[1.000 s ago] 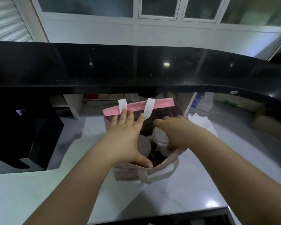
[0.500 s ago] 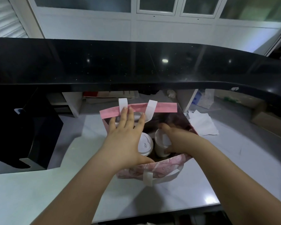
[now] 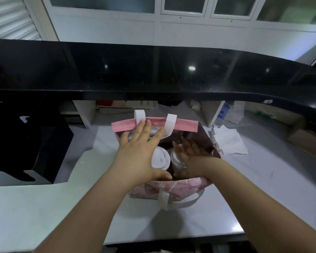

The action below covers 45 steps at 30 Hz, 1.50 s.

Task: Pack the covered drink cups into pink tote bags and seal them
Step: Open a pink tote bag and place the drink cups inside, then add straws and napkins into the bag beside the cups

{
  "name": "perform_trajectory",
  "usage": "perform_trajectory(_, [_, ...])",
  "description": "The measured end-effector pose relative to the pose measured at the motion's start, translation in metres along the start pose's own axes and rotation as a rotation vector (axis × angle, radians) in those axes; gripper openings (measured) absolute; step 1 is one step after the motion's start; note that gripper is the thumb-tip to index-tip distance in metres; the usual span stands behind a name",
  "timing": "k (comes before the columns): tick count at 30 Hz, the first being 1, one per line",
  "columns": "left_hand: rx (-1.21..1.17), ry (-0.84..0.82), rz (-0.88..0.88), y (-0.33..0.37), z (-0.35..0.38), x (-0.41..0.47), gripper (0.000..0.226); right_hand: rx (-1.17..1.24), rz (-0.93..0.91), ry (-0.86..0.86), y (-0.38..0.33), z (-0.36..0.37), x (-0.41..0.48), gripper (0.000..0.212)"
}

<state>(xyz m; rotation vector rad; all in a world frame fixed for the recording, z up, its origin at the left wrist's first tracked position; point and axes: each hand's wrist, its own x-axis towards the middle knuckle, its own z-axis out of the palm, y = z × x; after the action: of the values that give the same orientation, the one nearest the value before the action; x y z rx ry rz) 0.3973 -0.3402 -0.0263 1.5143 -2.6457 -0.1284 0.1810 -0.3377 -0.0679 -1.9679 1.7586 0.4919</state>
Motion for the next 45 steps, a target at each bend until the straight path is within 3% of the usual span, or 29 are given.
perform_trajectory(3, [-0.006, 0.053, -0.046, -0.001, -0.005, -0.003, 0.114, 0.082, -0.057, 0.067, -0.01, -0.024, -0.012, 0.091])
perform_trajectory(6, [-0.032, 0.116, -0.087, -0.001, -0.012, -0.004, 0.105, 0.159, -0.17, 0.234, -0.017, -0.049, -0.026, 0.04])
perform_trajectory(9, [-0.042, 0.18, -0.12, -0.002, -0.02, -0.003, 0.097, 0.131, -0.236, 0.353, -0.022, -0.067, -0.041, 0.022])
perform_trajectory(14, [-0.008, 0.247, -0.154, -0.003, -0.035, 0.015, 0.085, 0.19, -0.302, 0.56, -0.016, -0.089, -0.051, 0.028])
perform_trajectory(18, [0.002, 0.3, -0.064, 0.009, -0.048, 0.043, 0.063, 0.188, -0.308, 0.628, 0.001, -0.106, -0.056, 0.028])
perform_trajectory(31, [0.251, 0.069, 0.364, 0.061, -0.081, 0.166, 0.056, 0.217, -0.128, 0.811, 0.1, -0.131, -0.052, 0.021])
perform_trajectory(40, [0.36, -0.03, 0.653, 0.115, -0.06, 0.245, 0.05, 0.341, 0.091, 0.735, 0.171, -0.092, -0.041, 0.03])
perform_trajectory(45, [0.275, -0.291, 0.724, 0.153, -0.033, 0.271, 0.047, 0.37, 0.189, 0.674, 0.206, -0.064, -0.026, 0.033])
